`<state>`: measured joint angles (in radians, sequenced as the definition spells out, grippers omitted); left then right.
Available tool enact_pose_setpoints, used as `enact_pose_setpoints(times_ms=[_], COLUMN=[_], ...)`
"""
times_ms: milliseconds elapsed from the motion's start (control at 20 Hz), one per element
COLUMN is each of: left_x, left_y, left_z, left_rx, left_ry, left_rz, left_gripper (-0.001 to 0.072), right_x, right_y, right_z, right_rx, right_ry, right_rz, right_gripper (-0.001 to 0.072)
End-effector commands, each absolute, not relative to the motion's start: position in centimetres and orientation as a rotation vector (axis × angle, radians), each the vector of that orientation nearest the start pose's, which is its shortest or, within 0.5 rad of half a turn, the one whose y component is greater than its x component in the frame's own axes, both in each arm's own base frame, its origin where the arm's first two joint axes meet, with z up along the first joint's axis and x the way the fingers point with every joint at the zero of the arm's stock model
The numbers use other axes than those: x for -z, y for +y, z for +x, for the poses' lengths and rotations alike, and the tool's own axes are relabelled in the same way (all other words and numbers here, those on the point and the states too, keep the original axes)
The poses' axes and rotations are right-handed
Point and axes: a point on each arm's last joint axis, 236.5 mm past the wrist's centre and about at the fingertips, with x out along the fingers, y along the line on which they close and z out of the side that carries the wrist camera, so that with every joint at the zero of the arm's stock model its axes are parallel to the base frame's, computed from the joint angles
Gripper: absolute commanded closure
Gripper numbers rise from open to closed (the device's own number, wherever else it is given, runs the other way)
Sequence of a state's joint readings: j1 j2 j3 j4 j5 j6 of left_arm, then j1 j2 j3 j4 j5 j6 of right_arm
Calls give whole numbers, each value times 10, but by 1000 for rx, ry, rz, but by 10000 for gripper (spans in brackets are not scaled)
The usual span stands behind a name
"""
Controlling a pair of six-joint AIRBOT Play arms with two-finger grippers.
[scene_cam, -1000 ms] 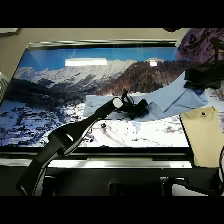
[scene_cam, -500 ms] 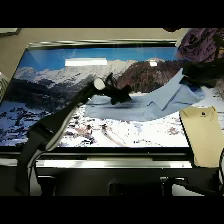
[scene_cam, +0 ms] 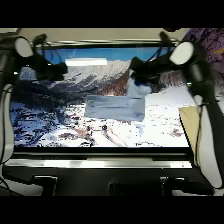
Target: Fold the clothes and pants, and hang the long-sleeved shirts on hangers.
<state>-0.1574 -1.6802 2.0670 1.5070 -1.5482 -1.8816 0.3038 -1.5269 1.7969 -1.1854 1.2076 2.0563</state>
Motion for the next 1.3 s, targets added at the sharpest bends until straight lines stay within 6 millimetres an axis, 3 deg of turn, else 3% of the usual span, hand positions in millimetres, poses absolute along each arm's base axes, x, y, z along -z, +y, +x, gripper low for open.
enact_pose_setpoints(times_ms=[0, 250, 500, 650, 700, 750, 800, 900, 1000, 1050, 1150, 1250], left_x=[-159, -160, -139, -132, -132, -132, -132, -132, -132, -133, -133, -133], left_y=[-20, 10, 12, 12, 12, 12, 12, 12, 12, 12, 12, 12], left_z=[467, 466, 461, 460, 460, 460, 460, 460, 460, 460, 460, 460], left_rx=[-126, -183, -195, -198, -197, -197, -197, -197, -197, -197, -197, -197], left_ry=[1146, 1137, 1195, 1210, 1207, 1207, 1207, 1207, 1207, 1206, 1206, 1206], left_rz=[-221, -259, -259, -259, -259, -259, -259, -259, -259, -259, -259, -260], left_gripper=[690, 690, 690, 689, 689, 689, 689, 689, 689, 689, 689, 689], right_x=[-128, -82, -54, -52, -57, -66, -79, -112, -139, -154, -182, -202], right_y=[304, 346, 351, 360, 366, 374, 383, 392, 375, 358, 307, 238], right_z=[461, 466, 470, 469, 470, 472, 472, 472, 477, 483, 495, 503], right_rx=[-349, -360, -341, -394, -426, -474, -541, -650, -666, -654, -612, -544], right_ry=[1103, 1163, 1204, 1207, 1192, 1168, 1133, 1056, 990, 957, 896, 861], right_rz=[642, 695, 704, 700, 711, 733, 745, 761, 744, 744, 727, 703], right_gripper=[685, 684, 684, 676, 576, 385, 339, 328, 327, 310, 284, 284])
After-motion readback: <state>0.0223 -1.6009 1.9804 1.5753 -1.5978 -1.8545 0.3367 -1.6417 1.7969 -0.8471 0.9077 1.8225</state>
